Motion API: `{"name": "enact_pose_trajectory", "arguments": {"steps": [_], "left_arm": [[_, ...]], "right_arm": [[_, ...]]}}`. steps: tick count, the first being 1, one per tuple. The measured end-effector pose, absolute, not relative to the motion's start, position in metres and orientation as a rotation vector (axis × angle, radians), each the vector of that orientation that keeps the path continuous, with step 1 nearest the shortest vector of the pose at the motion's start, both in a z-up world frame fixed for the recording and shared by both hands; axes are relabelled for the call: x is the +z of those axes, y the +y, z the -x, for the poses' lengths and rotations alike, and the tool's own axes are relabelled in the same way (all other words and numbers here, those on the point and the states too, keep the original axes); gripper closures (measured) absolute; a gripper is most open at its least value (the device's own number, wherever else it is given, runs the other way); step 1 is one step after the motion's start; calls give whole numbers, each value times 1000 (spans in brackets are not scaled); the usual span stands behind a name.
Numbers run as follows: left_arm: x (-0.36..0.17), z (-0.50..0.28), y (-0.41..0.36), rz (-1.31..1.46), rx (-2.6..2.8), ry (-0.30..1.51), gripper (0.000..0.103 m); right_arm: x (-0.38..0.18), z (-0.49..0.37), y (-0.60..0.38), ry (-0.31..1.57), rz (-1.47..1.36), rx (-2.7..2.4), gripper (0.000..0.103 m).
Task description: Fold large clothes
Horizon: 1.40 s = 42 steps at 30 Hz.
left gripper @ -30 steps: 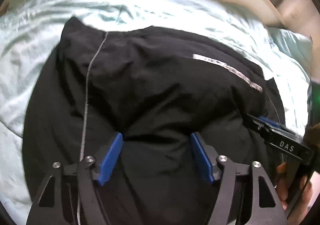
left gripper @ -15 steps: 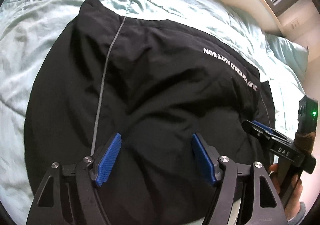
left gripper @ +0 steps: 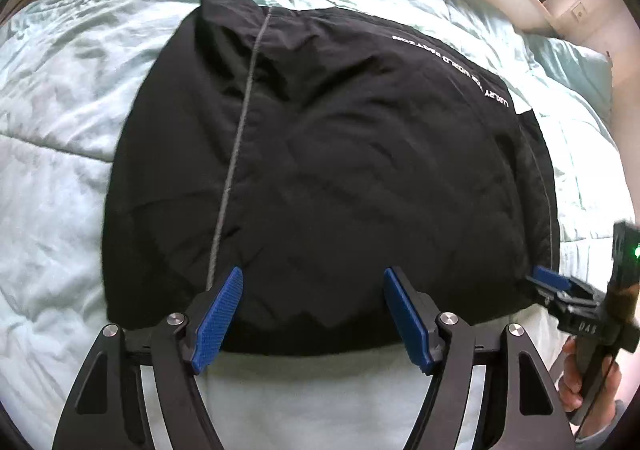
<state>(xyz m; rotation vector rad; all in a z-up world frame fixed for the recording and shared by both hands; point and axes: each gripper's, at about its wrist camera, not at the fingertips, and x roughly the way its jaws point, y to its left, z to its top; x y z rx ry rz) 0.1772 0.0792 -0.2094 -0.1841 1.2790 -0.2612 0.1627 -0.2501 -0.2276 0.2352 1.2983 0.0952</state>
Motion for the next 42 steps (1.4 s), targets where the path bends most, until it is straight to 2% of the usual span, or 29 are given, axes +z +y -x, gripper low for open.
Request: {"name": "enact_pose_trajectory", "arguments": {"steps": [6,12,20,28,35,36,38,39,42], "left_arm": [[-193,-186,133,306,-237,1259,28],[-192,-235,195,468,-195,1228,28],[-255,-295,211,669,-296,1327,28],[-290,-298,196,747,-401,1354,28],[-309,-308,183,838,-394,1319,28],[-309,-307,183,843,-395,1313,33],[-302,-304,179,819,-433,1287,49],[-294,-302,176,781,-439,1277,51],[-287,-303,172,737,-457,1268,51]], "right_arm": [[-194,-136,-307,1190,-276,-7,17],[-184,-169,-374,1128,-370,-125,16],[-215,-225,-395,1150,-467,-98,16],[-253,-248,-391,1219,-504,-7,16],[-290,-270,-400,1265,-710,124,12],[-293,-271,-401,1255,-746,141,14],[-290,-266,-402,1228,-768,157,22],[-287,-264,-400,1218,-755,162,30],[-273,-262,-392,1206,-670,191,38]]}}
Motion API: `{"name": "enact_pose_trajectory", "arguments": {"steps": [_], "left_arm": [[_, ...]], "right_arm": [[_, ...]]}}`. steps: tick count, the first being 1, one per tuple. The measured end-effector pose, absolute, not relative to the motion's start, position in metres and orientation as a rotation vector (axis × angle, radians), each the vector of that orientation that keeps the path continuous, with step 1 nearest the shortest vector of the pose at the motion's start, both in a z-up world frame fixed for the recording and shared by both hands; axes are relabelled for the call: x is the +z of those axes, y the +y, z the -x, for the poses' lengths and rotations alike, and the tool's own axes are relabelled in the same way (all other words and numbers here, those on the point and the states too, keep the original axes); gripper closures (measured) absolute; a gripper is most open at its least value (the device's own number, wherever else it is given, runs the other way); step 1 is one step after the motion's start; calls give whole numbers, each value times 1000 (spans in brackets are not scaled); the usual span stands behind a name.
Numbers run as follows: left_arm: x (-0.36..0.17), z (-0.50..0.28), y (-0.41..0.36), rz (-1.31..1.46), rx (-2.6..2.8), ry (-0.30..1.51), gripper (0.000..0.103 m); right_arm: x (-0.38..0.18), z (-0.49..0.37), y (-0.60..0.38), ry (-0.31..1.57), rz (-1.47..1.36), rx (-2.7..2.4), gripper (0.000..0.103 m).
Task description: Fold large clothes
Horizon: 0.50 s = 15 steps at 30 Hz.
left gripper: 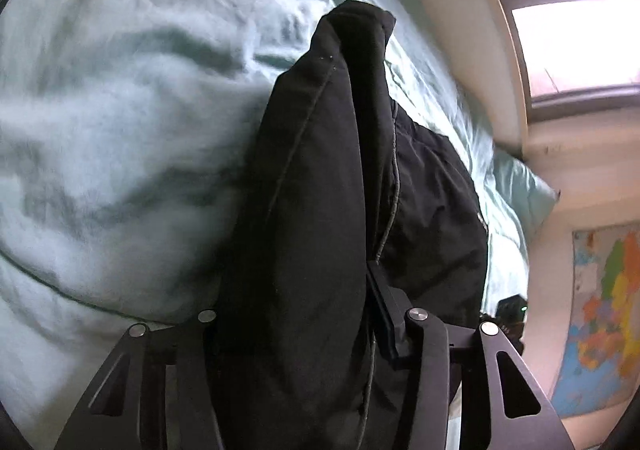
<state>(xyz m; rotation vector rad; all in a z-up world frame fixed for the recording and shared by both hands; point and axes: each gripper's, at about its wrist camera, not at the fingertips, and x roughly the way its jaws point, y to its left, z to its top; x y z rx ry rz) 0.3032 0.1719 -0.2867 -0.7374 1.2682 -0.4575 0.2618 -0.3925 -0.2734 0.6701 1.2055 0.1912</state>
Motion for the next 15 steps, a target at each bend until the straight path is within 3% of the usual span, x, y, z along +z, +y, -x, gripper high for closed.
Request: {"name": "enact_pose_trajectory", "arguments": {"steps": [2,6,10,13,15], "left_arm": [[-292,-308,170,746,-463,1288,51],[-304,-321,162,793,-478,1317,39],[-311,-324,160,823,-456,1316,36],[-293,-316,155,751,-438,1272,52],[-277,-308,152,714,-441,1231,65]], "right_arm": [[-274,-266,-388,1223,-632,200,37],[-286,-277,-388,1254,-672,250,25],[-302,-285,-389,1253,-767,274,19],[-288,-279,-381,1218,-703,272,32],[-273,-270,-378,1191,-660,276,54]]}}
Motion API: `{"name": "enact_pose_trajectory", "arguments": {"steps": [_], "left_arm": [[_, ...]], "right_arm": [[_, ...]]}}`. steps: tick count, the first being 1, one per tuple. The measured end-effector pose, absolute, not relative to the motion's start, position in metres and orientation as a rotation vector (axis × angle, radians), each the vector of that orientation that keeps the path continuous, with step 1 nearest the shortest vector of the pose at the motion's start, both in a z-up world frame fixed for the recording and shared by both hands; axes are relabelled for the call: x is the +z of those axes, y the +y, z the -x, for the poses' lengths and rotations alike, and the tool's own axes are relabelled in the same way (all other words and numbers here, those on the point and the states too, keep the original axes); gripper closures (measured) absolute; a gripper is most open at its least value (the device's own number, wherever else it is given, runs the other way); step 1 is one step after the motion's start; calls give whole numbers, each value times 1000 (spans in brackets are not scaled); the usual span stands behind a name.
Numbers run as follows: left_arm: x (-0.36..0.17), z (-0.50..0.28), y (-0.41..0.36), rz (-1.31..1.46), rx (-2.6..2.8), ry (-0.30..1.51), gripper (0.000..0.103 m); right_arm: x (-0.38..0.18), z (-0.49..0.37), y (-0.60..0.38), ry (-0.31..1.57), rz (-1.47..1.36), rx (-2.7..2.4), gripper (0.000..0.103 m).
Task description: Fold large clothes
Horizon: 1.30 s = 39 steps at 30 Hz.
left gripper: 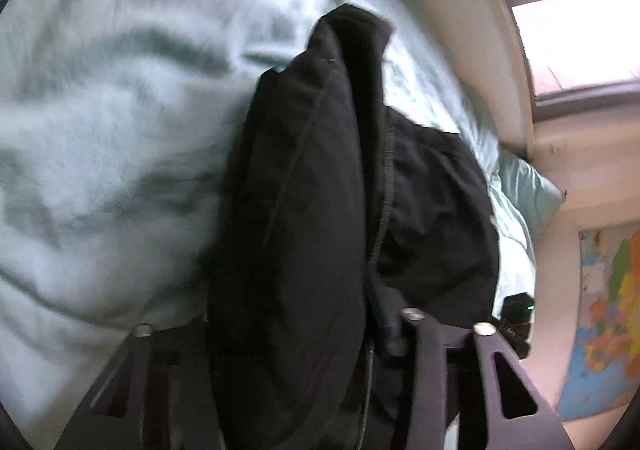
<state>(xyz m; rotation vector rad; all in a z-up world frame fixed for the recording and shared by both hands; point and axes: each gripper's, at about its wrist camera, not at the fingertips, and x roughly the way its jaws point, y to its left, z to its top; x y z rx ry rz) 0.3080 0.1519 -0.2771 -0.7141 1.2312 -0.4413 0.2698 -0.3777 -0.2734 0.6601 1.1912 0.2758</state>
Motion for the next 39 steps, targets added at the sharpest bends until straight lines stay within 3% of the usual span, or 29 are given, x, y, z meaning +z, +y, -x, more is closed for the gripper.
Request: {"name": "enact_pose_trajectory", "arguments": {"steps": [5,12,19,25,31,33,35,37,39], "left_arm": [[-218,-274,146,706,-517,1101,72],[-122,-187,127,610,-565,969,72],[-89,-88,154,587,-599,964,72],[-127,-33,160,623,-574,1082,72],[-230,-23,183,770,-427,1325,66],[-269,-23,209,850,-337,1357,55],[-305,-18,239,1046,-315,1370,45],[-332,-11,263,1274,-339,1356,44],[-330,-6,273,1288,-325,1355,44]], "right_arm": [[-217,-245,-358,1090,-617,332,62],[-139,-182,-315,1004,-499,404,63],[-88,-83,-304,988,-460,407,63],[-115,-19,-299,1116,-462,359,63],[-192,-10,-304,1297,-501,218,60],[-211,-7,-320,1312,-553,135,46],[-231,-1,-347,1310,-665,48,41],[-252,9,-377,1297,-829,5,39],[-260,26,-399,1276,-939,-64,36]]}}
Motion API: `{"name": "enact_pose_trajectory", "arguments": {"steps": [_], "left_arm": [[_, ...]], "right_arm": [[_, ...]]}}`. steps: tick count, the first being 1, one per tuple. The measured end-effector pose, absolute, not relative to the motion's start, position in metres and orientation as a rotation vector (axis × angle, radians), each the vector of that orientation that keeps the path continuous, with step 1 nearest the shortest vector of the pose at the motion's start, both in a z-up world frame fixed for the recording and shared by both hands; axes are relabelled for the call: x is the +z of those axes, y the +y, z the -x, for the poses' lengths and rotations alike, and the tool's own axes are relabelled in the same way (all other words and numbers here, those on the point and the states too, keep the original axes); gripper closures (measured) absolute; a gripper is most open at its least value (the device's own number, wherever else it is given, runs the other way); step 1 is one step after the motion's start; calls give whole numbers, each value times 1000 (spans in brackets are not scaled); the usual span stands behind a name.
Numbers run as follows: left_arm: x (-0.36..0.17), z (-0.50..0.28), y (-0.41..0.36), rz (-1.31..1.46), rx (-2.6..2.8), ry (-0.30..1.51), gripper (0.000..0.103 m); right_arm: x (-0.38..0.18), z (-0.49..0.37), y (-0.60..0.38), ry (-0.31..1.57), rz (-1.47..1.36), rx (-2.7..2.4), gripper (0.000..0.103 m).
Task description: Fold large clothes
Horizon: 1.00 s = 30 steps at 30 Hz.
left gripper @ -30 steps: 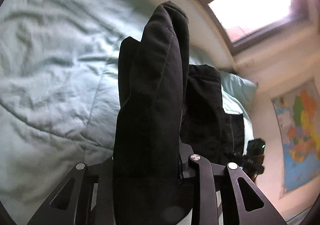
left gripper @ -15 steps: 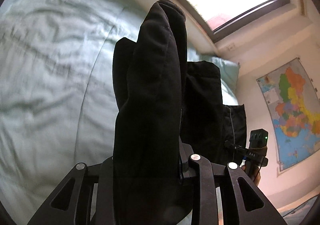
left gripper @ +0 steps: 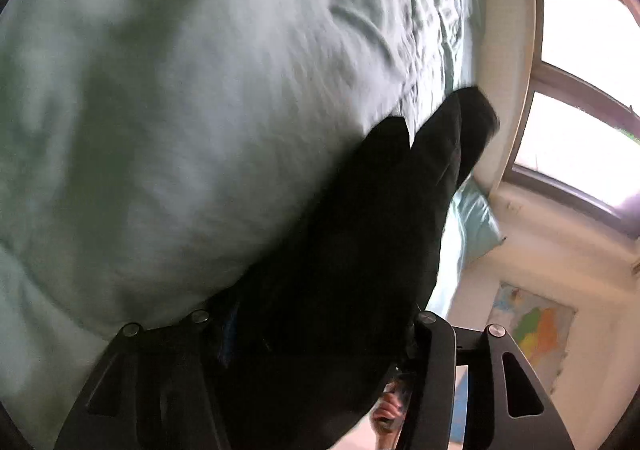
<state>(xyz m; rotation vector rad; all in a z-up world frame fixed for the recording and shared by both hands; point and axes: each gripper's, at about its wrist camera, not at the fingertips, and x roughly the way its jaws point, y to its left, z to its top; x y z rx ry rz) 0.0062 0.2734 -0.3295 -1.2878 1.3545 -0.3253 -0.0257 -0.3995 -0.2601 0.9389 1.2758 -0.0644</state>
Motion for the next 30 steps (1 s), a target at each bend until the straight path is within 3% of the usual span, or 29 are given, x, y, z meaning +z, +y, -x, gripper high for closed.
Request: {"name": "enact_pose_trajectory", "arguments": {"steps": [3,8,11,14,17,22,30], "left_arm": [[-287,-4,275,1046,-260,1343,44],[-208,1,246,639,-195,1281,45],[-168,14,205,488,-273,1205,44],[-168,26,161,415,-338,1223,43],[-202,30,124,234,-287,1315,44],[-236,22,106,144,-228,1352,42],[-188,17,105,87,-209,1297,41]], "right_arm": [[-245,46,-417,1244,-918,-140,36],[-176,57,-370,1218,-533,-155,35],[-163,72,-337,1200,-403,-90,36],[-180,66,-295,1240,-282,-62,36],[-210,62,-269,1327,-207,-110,35],[-244,52,-259,1377,-133,-129,31],[-217,47,-274,1373,-214,-150,31]]}}
